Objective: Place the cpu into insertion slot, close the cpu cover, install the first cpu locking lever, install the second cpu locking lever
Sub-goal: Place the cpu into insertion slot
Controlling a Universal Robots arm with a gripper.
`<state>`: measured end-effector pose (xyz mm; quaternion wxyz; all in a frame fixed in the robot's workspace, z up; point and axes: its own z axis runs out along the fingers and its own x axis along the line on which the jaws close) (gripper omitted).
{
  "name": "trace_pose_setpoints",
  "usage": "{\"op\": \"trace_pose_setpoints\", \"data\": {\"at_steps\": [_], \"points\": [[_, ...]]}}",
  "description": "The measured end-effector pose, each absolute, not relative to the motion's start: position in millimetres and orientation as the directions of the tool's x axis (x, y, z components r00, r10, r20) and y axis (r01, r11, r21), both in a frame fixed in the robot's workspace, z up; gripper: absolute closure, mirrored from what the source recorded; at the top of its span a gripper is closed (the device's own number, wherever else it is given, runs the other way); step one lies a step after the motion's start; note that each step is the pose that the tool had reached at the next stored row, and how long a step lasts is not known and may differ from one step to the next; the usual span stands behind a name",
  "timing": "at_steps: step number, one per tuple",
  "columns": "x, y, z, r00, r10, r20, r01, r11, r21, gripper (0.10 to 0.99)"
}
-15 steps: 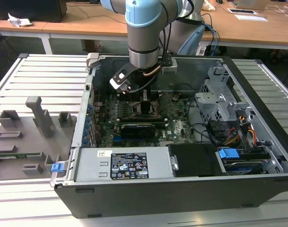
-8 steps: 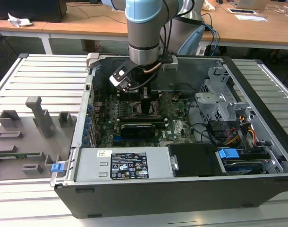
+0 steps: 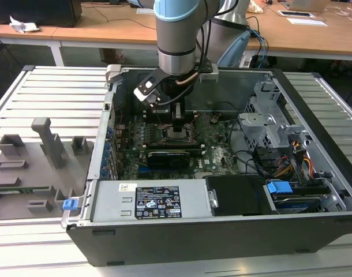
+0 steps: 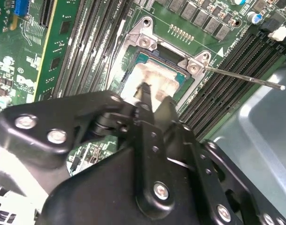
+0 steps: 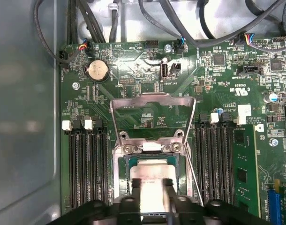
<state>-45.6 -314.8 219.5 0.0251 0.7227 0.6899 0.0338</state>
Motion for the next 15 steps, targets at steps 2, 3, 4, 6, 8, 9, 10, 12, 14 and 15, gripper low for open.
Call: {"op": "trace_pose_setpoints", "data": {"at_steps": [2, 3, 4, 6, 8, 9, 10, 12, 14, 15], "points": [[-45.4, -316.6, 219.6, 0.046, 0.999, 0.014, 0.995, -0.047, 0.082, 0.922], [-45.4, -317.7, 219.6, 0.046, 0.999, 0.014, 0.995, -0.047, 0.082, 0.922], [-45.4, -318.3, 219.6, 0.046, 0.999, 0.014, 0.995, -0.047, 0.082, 0.980], [-45.4, -318.9, 219.6, 0.046, 0.999, 0.014, 0.995, -0.047, 0.083, 0.980], [-45.4, -318.9, 220.0, 0.046, 0.999, 0.014, 0.995, -0.047, 0.082, 0.980], [-45.4, -318.9, 220.2, 0.046, 0.999, 0.014, 0.995, -0.047, 0.083, 0.980], [-45.4, -318.9, 220.2, 0.046, 0.999, 0.014, 0.995, -0.047, 0.083, 0.980], [-45.4, -319.0, 220.3, 0.046, 0.999, 0.014, 0.995, -0.047, 0.082, 0.980], [-45.4, -319.0, 220.5, 0.046, 0.999, 0.014, 0.995, -0.047, 0.082, 0.980], [-45.4, -319.0, 220.6, 0.046, 0.999, 0.014, 0.995, -0.047, 0.082, 0.980]]}}
